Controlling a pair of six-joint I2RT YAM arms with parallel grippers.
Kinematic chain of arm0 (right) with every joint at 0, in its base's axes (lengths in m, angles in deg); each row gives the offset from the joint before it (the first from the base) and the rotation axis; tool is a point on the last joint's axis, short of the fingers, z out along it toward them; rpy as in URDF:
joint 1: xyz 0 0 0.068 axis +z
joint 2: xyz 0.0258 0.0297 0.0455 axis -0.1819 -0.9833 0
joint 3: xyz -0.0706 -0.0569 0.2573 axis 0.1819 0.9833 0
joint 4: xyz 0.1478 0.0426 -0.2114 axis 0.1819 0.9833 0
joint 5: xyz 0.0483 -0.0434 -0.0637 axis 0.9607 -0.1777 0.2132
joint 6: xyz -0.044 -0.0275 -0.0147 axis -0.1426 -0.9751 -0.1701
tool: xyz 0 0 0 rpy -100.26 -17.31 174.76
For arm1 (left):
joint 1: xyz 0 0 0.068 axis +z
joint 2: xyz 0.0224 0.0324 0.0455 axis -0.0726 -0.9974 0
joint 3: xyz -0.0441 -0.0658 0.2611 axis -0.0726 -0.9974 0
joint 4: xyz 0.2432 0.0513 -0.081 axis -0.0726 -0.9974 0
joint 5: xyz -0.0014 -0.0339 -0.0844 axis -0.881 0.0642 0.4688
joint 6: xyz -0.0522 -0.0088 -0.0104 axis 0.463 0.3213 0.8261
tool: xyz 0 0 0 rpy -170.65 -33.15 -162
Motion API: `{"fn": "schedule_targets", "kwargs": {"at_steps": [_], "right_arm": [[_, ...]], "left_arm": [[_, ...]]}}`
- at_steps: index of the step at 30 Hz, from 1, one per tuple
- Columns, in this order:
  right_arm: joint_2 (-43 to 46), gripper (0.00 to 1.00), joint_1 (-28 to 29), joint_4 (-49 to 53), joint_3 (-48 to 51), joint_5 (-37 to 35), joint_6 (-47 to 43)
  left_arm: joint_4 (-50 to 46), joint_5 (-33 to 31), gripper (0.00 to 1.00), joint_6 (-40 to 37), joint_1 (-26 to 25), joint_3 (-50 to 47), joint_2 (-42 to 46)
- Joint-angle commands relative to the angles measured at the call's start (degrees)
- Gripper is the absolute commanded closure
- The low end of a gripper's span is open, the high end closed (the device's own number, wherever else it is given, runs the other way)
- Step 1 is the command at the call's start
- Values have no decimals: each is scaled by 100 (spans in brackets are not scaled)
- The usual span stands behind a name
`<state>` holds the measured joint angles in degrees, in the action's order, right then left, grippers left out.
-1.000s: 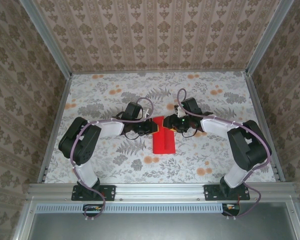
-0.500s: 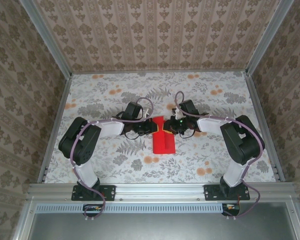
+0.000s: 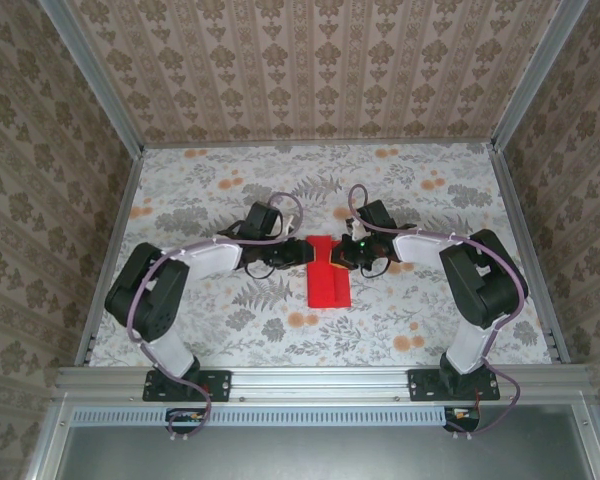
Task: Fold a paper plane with a square sheet of paper (fold left side to right side)
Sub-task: First fold in half a square sheet of paper at the center of the table.
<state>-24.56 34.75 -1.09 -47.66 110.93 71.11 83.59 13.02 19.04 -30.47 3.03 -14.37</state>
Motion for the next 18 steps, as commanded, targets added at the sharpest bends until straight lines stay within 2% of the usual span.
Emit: {"fn": "schedule_targets", "kwargs": {"at_steps": [1, 3, 10, 14, 18], "right_arm": [[175, 100, 16, 540, -187, -513, -269], [191, 100, 16, 687, -214, -712, -314], [274, 100, 16, 1124, -294, -1179, -499], [285, 100, 21, 1148, -276, -1202, -510], [276, 100, 16, 1141, -283, -1206, -517]], "left_arm": [[-626, -346, 51, -368, 44, 140, 214], [-632, -350, 46, -362, 36, 129, 124], [-647, -361, 42, -262, -138, 491, -430], [-704, -381, 42, -192, -231, 687, -716], [-894, -517, 46, -166, -304, 839, -920]]}}
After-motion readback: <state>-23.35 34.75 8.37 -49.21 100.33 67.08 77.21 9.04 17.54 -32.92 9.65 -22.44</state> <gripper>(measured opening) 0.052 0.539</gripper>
